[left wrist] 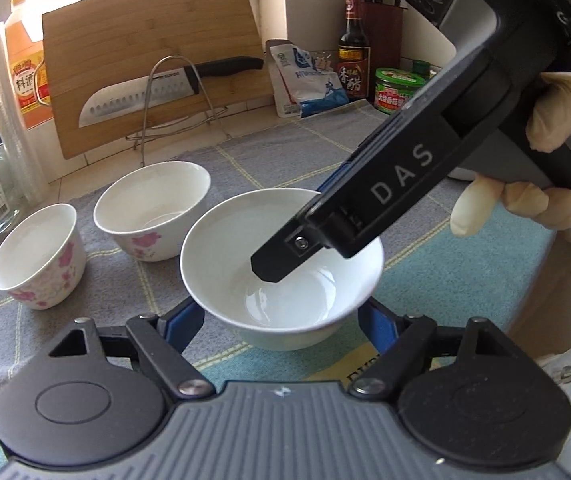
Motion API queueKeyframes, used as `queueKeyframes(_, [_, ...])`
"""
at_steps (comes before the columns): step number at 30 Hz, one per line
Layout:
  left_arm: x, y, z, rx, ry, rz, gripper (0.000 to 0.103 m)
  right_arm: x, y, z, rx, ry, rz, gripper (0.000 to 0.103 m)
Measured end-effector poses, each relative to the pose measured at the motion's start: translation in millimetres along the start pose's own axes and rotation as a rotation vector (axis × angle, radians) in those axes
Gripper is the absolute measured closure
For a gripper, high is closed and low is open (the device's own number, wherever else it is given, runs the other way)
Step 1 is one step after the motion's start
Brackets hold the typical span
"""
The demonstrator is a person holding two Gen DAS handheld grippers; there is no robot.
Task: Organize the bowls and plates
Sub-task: 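Lift and carry the white bowl with the right gripper toward the plate stack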
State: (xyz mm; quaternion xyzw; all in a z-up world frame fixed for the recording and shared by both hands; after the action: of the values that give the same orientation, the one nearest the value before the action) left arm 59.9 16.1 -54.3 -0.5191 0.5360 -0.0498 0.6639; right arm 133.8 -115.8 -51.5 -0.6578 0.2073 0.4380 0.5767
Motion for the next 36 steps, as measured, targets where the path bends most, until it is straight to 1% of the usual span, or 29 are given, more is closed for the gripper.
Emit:
queueKeyframes(9, [13.3, -5.9, -13.7, 0.032, 0.059, 0.006, 0.019, -10.9, 16.4, -19.1, 0.044, 0.046, 0.008, 0.032])
queueKeyframes(32, [32.2, -3.0, -11.1, -0.005, 0.099, 0.041, 0.019, -3.9, 22.4, -27.3, 0.044, 0.053, 0.044, 0.032])
queueKeyframes(33, [33.6, -2.7, -11.0, -0.007, 0.101, 0.046, 0.019, -3.4, 22.4, -27.3, 0.043, 0.049, 0.044, 0.03])
queueKeyframes(34, [34.3, -2.2, -11.1, -0.008, 0.106, 0.046, 0.017, -2.8, 22.4, -27.0, 0.044, 0.045, 0.045, 0.023])
queueKeyframes(35, [33.3, -1.6, -12.0, -0.003, 0.113, 0.035, 0.011, -2.5, 22.4, -26.3, 0.042, 0.046, 0.043, 0.02])
queueKeyframes(36, [32.2, -2.1, -12.5, 0.002, 0.117, 0.026, 0.008, -3.0, 22.3, -25.4, 0.032, 0.047, 0.035, 0.017])
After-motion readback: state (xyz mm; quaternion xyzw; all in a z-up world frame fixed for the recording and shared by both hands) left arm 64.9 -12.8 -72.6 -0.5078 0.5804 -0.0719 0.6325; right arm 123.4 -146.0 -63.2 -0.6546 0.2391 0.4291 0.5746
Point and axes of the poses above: each gripper's, at about its wrist camera, not at the fingertips, and x roughly the way its jaws point, z to its left, y to its underside, the point moved 1 cm from there along x, roughly the way its jaws point, and after that the axes turned 14 degrees about y, right-handed, at the moved point
